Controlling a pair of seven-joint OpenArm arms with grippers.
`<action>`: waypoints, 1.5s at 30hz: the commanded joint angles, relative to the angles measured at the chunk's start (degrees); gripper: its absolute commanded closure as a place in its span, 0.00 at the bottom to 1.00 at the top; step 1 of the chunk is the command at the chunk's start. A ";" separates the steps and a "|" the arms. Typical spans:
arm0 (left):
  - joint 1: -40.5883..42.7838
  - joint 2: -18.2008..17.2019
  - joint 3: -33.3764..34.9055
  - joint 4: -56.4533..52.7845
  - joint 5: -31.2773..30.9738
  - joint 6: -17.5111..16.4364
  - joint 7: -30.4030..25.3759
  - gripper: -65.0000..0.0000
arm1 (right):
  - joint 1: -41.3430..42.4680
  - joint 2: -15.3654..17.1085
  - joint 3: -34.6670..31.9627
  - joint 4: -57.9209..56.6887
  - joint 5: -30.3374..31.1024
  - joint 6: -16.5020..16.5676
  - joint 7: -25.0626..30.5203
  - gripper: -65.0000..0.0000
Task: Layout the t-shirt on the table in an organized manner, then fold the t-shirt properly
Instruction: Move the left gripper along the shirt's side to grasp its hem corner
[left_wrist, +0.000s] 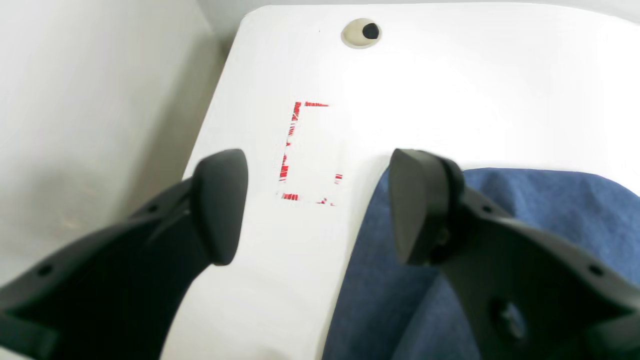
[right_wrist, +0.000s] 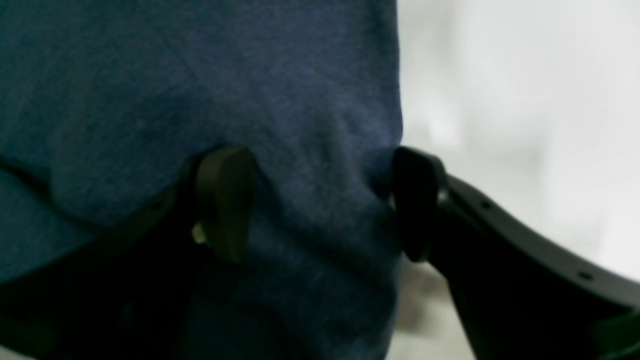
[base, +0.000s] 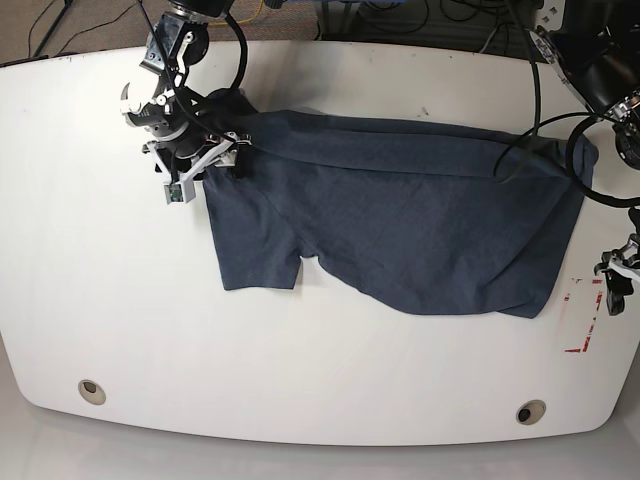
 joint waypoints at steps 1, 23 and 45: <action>-1.01 -0.96 -0.05 0.87 -0.59 0.11 -1.42 0.39 | -0.11 0.06 -0.17 0.31 -0.14 -0.04 -1.60 0.45; -5.93 -0.08 3.64 -15.39 -0.42 0.38 -2.47 0.38 | -0.02 2.00 -0.44 5.77 -0.41 0.05 -1.69 0.97; -17.18 4.05 9.53 -50.91 13.91 0.38 -24.01 0.38 | 0.06 3.93 -4.66 6.03 -0.23 -0.04 -1.69 0.97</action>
